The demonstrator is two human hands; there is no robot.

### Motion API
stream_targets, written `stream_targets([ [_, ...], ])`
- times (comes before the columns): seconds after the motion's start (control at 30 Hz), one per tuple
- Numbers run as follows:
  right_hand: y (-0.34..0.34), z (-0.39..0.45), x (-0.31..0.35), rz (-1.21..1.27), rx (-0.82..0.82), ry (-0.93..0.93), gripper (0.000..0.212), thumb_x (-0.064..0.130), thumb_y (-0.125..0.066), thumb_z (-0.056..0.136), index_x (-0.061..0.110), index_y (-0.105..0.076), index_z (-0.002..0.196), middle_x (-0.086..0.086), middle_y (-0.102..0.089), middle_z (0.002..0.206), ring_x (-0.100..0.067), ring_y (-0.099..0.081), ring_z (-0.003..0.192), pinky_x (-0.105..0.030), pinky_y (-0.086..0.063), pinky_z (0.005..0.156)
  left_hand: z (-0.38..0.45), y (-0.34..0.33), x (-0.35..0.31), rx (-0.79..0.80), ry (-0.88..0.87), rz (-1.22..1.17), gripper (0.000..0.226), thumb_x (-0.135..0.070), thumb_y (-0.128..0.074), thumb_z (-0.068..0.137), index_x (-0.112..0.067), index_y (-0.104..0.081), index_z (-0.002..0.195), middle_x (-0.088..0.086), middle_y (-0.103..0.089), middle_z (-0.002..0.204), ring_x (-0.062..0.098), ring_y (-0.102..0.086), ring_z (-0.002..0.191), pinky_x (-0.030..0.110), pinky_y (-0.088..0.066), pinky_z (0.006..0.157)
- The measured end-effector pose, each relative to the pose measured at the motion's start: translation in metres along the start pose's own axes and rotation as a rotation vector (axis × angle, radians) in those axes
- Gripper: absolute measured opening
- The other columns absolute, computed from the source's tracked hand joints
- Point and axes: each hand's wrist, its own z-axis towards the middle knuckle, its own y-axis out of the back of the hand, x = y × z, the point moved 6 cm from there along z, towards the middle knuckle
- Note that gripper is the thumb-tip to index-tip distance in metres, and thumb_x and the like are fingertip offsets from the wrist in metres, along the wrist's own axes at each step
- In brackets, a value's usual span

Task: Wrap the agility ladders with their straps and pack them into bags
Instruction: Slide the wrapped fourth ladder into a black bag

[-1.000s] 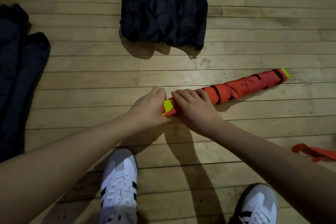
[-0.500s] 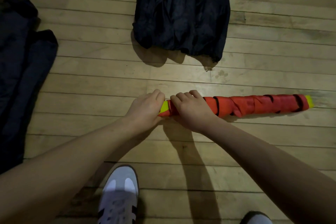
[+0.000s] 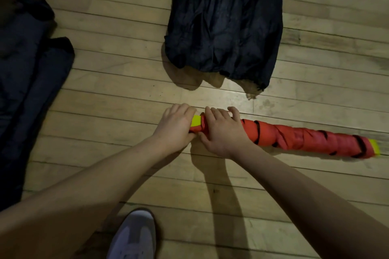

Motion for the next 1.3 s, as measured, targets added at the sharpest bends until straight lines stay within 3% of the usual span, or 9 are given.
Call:
stream_targets([
  [0.13, 0.013, -0.011, 0.009, 0.005, -0.064, 0.015, 0.058, 0.045, -0.04, 0.096, 0.01, -0.033, 0.142, -0.006, -0.039, 0.145, -0.025, -0.034, 0.134, -0.04, -0.01, 0.112, -0.017, 0.011, 0.002, -0.066, 0.107, -0.099, 0.082, -0.03, -0.07, 0.084, -0.013, -0.02, 0.148, 0.007, -0.028, 0.143, 0.023, -0.03, 0.132, 0.034, -0.025, 0.111],
  [0.27, 0.027, -0.01, 0.027, 0.031, -0.11, 0.022, 0.043, 0.035, -0.043, 0.095, 0.013, -0.045, 0.132, -0.005, -0.047, 0.135, -0.026, -0.042, 0.123, -0.038, -0.02, 0.104, -0.034, 0.023, 0.017, -0.063, 0.18, -0.174, 0.065, -0.027, -0.065, 0.088, -0.013, -0.033, 0.142, 0.007, -0.04, 0.135, 0.024, -0.041, 0.125, 0.035, -0.032, 0.105],
  [0.4, 0.044, 0.009, 0.063, -0.002, -0.081, 0.118, 0.035, 0.03, -0.042, 0.097, 0.014, -0.049, 0.127, -0.004, -0.052, 0.126, -0.025, -0.047, 0.116, -0.037, -0.027, 0.101, -0.058, 0.042, 0.045, -0.046, 0.308, -0.256, 0.049, -0.031, -0.059, 0.092, -0.015, -0.042, 0.135, 0.003, -0.051, 0.127, 0.021, -0.054, 0.11, 0.036, -0.047, 0.09],
  [0.53, 0.059, 0.044, 0.119, 0.017, -0.072, 0.22, 0.032, 0.028, -0.043, 0.098, 0.014, -0.053, 0.124, -0.005, -0.057, 0.121, -0.026, -0.053, 0.112, -0.039, -0.035, 0.098, -0.087, 0.068, 0.093, -0.137, 0.484, -0.328, 0.042, -0.03, -0.057, 0.094, -0.016, -0.045, 0.132, 0.001, -0.057, 0.115, 0.017, -0.057, 0.096, 0.032, -0.05, 0.08],
  [0.73, 0.061, 0.093, 0.202, 0.008, -0.053, 0.378, 0.032, 0.023, -0.044, 0.096, 0.013, -0.053, 0.124, -0.005, -0.057, 0.121, -0.027, -0.054, 0.111, -0.038, -0.037, 0.093, -0.115, 0.073, 0.171, -0.2, 0.672, -0.416, 0.036, -0.026, -0.055, 0.094, -0.012, -0.049, 0.126, 0.005, -0.054, 0.12, 0.021, -0.055, 0.105, 0.039, -0.049, 0.088],
  [0.93, 0.05, 0.148, 0.266, -0.007, -0.007, 0.536, 0.049, 0.015, -0.045, 0.092, 0.019, -0.04, 0.14, -0.002, -0.043, 0.141, -0.027, -0.05, 0.116, -0.038, -0.041, 0.09, -0.133, 0.076, 0.241, -0.351, 0.833, -0.302, 0.028, -0.02, -0.055, 0.093, -0.01, -0.047, 0.118, 0.01, -0.044, 0.123, 0.028, -0.041, 0.117, 0.04, -0.036, 0.099],
  [1.1, 0.041, 0.179, 0.321, -0.046, 0.024, 0.692, 0.064, 0.015, -0.043, 0.097, 0.027, -0.015, 0.153, 0.002, -0.008, 0.161, -0.025, -0.043, 0.126, -0.034, -0.04, 0.09, -0.152, 0.078, 0.281, -0.446, 0.913, -0.203, 0.048, -0.017, -0.064, 0.086, -0.008, -0.041, 0.127, 0.013, -0.039, 0.131, 0.032, -0.035, 0.124, 0.039, -0.029, 0.102],
  [1.2, 0.035, 0.192, 0.351, -0.088, 0.034, 0.762, 0.065, 0.016, -0.04, 0.1, 0.033, -0.007, 0.153, 0.005, 0.001, 0.163, -0.025, -0.041, 0.127, -0.033, -0.039, 0.091, -0.161, 0.07, 0.301, -0.367, 1.017, -0.122, 0.067, -0.022, -0.064, 0.087, -0.005, -0.028, 0.141, 0.017, -0.026, 0.147, 0.035, -0.021, 0.137, 0.043, -0.019, 0.111],
  [1.3, 0.018, 0.204, 0.368, -0.196, 0.088, 0.794, 0.063, 0.023, -0.035, 0.102, 0.038, 0.0, 0.153, 0.003, 0.003, 0.163, -0.027, -0.032, 0.134, -0.037, -0.033, 0.102, -0.163, 0.058, 0.32, -0.244, 1.101, -0.157, 0.07, -0.032, -0.057, 0.092, -0.006, -0.02, 0.145, 0.015, -0.019, 0.152, 0.034, -0.015, 0.142, 0.046, -0.015, 0.114],
])
